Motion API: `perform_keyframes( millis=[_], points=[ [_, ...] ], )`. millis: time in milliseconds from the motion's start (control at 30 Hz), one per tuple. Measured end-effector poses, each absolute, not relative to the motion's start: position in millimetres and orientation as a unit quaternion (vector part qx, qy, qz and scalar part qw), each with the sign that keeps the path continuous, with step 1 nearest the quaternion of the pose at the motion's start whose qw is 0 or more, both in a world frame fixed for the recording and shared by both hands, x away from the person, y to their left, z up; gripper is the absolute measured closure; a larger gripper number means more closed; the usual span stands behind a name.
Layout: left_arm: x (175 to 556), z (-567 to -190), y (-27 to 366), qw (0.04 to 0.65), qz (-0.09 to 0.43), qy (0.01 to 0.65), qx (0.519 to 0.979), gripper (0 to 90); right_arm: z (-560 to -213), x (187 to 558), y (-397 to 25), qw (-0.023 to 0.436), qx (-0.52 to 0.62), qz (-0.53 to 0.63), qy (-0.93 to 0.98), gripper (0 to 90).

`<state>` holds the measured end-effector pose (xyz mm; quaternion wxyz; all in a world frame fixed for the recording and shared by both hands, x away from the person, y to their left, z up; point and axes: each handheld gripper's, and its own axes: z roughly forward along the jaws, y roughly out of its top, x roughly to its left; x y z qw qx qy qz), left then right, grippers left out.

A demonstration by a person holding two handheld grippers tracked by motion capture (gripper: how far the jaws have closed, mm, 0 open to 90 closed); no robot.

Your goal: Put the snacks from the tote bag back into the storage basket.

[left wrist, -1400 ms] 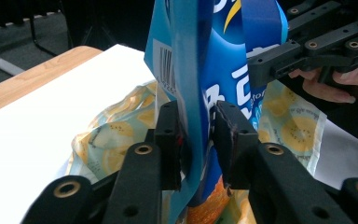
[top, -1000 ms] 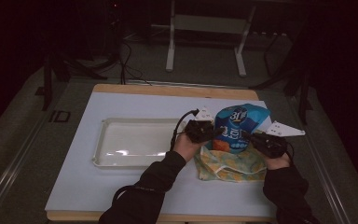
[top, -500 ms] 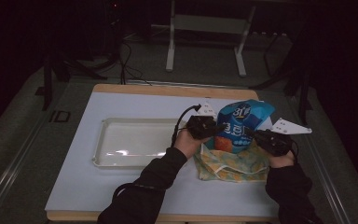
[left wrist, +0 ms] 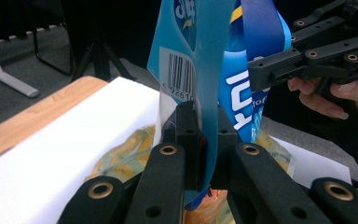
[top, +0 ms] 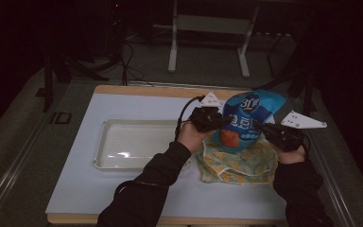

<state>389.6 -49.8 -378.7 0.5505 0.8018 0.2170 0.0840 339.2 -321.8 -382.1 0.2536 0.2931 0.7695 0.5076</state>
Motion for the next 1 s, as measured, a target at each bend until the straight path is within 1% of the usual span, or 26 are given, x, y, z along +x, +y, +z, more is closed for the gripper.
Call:
perform_keyframes(
  millis=[367, 533, 1000],
  points=[
    [386, -347, -45, 0.554, 0.099, 0.208, 0.8, 87.3, -354, 337, -318, 0.268, 0.28, 0.516, 0.764, 89.0],
    [385, -340, -38, 0.559, 0.101, 0.211, 0.795, 87.4, -344, 337, -312, 0.273, 0.271, 0.514, 0.767, 89.0],
    [379, -325, -10, 0.556, 0.117, 0.218, 0.793, 87.4, -330, 341, -287, 0.27, 0.251, 0.523, 0.769, 89.0]
  ],
)
